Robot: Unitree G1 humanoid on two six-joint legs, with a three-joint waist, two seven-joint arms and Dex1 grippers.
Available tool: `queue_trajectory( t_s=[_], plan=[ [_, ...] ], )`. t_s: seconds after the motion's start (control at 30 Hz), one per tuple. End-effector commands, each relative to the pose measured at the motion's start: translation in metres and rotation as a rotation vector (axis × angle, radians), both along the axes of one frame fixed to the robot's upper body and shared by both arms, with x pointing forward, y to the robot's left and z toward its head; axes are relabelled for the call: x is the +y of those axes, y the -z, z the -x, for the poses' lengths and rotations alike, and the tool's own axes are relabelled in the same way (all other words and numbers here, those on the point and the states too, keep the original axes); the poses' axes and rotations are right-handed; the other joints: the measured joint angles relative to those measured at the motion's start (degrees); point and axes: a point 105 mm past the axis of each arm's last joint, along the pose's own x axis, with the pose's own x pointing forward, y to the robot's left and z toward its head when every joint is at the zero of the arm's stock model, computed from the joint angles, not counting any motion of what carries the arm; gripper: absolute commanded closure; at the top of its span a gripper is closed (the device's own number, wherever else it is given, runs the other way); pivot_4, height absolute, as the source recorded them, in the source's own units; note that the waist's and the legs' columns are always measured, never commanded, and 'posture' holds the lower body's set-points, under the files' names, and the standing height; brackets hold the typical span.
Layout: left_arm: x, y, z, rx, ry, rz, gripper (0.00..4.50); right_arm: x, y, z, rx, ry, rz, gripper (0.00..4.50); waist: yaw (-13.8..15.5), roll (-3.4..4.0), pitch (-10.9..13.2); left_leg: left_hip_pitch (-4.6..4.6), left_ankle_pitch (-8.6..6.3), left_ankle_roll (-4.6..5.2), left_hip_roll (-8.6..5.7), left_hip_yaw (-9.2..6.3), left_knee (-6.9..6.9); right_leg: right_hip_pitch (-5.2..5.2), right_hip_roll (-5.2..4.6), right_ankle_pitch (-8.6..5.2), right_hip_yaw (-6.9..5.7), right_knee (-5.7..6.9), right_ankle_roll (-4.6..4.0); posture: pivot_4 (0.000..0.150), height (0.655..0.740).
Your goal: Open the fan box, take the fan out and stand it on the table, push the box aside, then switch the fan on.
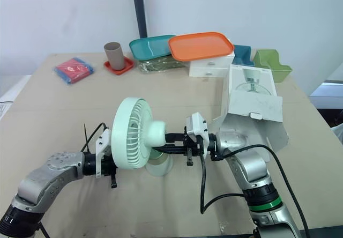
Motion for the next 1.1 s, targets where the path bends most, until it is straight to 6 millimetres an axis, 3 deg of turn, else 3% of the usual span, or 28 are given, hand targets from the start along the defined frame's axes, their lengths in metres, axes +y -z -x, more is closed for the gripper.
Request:
queue_trajectory(
  t_s=[0.03, 0.3, 0.7, 1.1],
  plan=[
    [-0.002, -0.019, 0.011, -0.061, 0.073, 0.036, 4.43, 0.003, 0.004, 0.003, 0.011, -0.010, 0.021, 4.15, 0.0, 0.01, 0.0, 0.00, 0.00, 0.00, 0.01, 0.01, 0.00, -0.01, 0.01, 0.00, 0.00, 0.00, 0.00, 0.150, 0.7400],
    [-0.001, -0.021, 0.009, -0.074, 0.058, 0.038, 4.43, 0.003, 0.003, 0.002, 0.009, -0.013, 0.020, 4.15, 0.0, 0.00, 0.0, 0.02, -0.01, 0.01, 0.02, 0.04, 0.00, -0.01, 0.01, 0.00, 0.00, 0.01, 0.00, 0.150, 0.7400],
    [0.020, -0.011, -0.002, -0.073, -0.030, -0.001, 4.43, 0.002, 0.003, 0.001, 0.010, -0.008, 0.022, 4.15, -0.1, 0.00, 0.0, 0.02, -0.01, 0.01, 0.03, 0.06, 0.00, -0.01, 0.01, 0.00, 0.01, 0.01, 0.00, 0.150, 0.7400],
    [0.008, -0.006, -0.006, -0.081, -0.018, 0.013, 4.43, 0.002, 0.003, 0.001, 0.008, -0.008, 0.024, 4.15, -0.1, 0.00, 0.0, 0.03, -0.01, 0.01, 0.03, 0.06, 0.00, -0.02, 0.01, 0.00, 0.01, 0.02, -0.01, 0.150, 0.7400]
  ],
)
